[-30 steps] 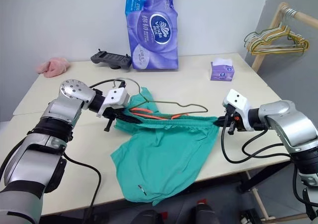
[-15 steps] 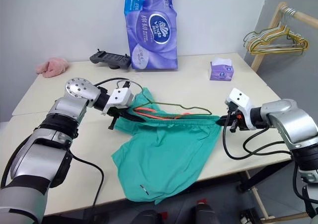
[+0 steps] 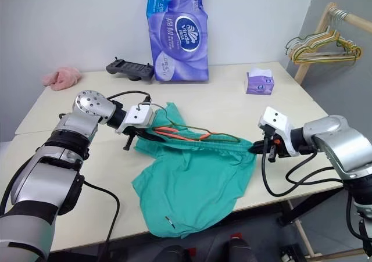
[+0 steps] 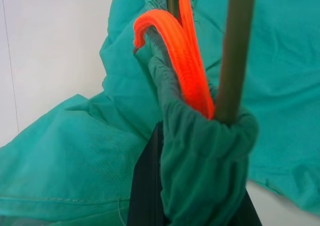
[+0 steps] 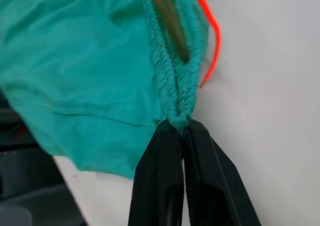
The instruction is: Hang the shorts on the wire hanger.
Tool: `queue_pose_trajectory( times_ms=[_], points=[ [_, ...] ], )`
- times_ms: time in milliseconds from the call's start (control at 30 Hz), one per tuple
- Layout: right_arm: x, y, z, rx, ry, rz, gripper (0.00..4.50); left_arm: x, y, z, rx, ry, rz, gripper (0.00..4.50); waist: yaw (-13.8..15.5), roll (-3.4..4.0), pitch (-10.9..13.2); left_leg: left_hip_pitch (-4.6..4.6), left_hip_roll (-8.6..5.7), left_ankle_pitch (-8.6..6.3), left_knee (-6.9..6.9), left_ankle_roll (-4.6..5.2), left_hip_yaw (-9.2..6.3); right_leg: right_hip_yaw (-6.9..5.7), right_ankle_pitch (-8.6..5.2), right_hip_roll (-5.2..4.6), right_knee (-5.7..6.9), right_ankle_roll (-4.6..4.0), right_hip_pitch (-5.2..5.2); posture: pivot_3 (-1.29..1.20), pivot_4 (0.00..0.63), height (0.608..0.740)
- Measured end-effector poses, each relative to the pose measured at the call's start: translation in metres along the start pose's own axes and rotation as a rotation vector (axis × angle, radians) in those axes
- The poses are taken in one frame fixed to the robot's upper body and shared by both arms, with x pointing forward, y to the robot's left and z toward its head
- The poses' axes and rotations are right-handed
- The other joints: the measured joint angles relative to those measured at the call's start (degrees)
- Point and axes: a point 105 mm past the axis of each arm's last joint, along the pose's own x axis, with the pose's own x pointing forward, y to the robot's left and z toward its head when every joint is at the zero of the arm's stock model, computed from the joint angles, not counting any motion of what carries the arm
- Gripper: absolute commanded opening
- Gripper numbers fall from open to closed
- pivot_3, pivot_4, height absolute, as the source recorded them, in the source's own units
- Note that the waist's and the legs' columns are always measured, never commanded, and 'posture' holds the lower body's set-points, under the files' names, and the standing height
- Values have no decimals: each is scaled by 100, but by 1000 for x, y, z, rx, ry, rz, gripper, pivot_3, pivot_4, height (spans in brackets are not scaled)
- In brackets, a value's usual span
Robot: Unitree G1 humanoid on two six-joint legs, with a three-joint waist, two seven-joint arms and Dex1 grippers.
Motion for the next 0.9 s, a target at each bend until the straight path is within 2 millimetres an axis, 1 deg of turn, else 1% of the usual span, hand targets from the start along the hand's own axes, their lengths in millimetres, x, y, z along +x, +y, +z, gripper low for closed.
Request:
queue_pose_trajectory(
  times_ms=[100, 167, 200, 300, 400, 533, 600, 800, 900],
  points=[
    [1, 4, 0, -6, 8, 6, 18, 1, 2, 1, 0, 3, -1, 0, -6, 0, 0, 0, 0, 0, 0, 0, 0, 0, 0, 1, 1, 0, 0, 3, 59, 740],
    [0, 2, 2, -3, 5, -4, 18, 1, 2, 0, -3, 6, -1, 0, -14, 0, 0, 1, 0, 0, 0, 0, 1, 1, 0, 1, 1, 0, -1, -2, 59, 740],
    [0, 1, 5, -7, -1, -13, 18, 1, 1, 0, -6, 8, -6, 0, -16, 0, 0, 1, 0, 0, 0, 0, 1, 1, 0, 1, 1, 0, -1, -7, 61, 740],
    [-5, -7, 23, -44, -30, -49, 18, 0, -2, -1, -12, 10, -30, 0, -21, 2, 2, 0, 1, 0, -1, 0, 1, -1, -1, 2, 1, 0, -3, -7, 63, 740],
    [-7, -12, 33, -71, -37, -73, 18, -1, -1, -1, -13, 4, -24, 0, -16, 2, 1, -1, 1, 0, -2, 0, 0, -2, -1, 1, -1, -1, -2, -3, 62, 740],
    [-5, -18, 27, -69, -13, -87, 18, -5, 3, 3, -8, -12, 2, 0, -4, 2, 1, -2, 0, 0, -1, 1, 0, -2, -1, -1, -1, 0, -2, 8, 66, 740],
    [-4, -16, 22, -62, -6, -75, 18, -6, 5, 5, -3, -16, 10, 0, -5, 2, 2, -1, 0, 0, -1, 1, 0, -2, -1, -1, 0, 0, -2, 10, 67, 740],
    [1, -11, 8, -21, 16, -37, 18, -3, 12, 10, 7, -53, 60, 0, -10, 2, 2, -2, 0, -1, -1, 1, 0, -1, -1, -1, 1, 0, -2, 14, 66, 740],
    [1, -14, 5, -7, 16, -44, 18, -2, 10, 13, -10, -86, 45, 0, -14, 2, 2, 0, 0, 0, -1, 1, 1, -1, -1, 0, 1, 0, -2, 12, 66, 740]
  ],
)
